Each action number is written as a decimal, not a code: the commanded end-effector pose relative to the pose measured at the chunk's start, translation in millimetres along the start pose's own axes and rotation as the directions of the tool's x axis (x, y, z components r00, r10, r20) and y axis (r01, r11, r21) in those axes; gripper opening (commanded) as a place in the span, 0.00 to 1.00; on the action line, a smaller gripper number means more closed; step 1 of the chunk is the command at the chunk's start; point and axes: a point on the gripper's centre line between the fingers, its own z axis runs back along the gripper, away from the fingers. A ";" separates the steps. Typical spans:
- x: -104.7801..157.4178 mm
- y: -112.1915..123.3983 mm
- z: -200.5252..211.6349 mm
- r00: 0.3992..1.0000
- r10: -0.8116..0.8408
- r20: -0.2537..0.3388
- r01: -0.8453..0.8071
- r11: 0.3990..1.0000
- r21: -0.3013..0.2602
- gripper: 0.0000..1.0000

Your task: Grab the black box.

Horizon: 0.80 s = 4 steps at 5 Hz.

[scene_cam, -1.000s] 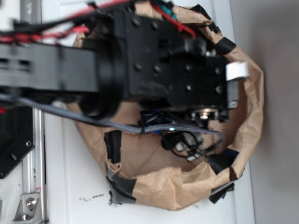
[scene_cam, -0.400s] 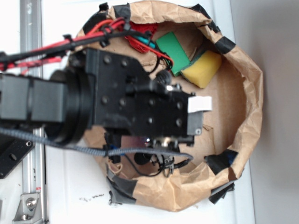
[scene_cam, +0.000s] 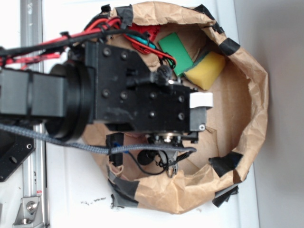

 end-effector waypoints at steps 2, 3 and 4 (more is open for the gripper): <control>-26.4 33.4 99.7 0.962 -0.038 0.270 0.052 0.998 -0.044 1.00; -49.1 48.6 133.3 0.939 -0.035 0.342 0.061 0.996 -0.063 1.00; -48.2 56.4 133.3 0.941 -0.010 0.340 0.040 0.996 -0.082 1.00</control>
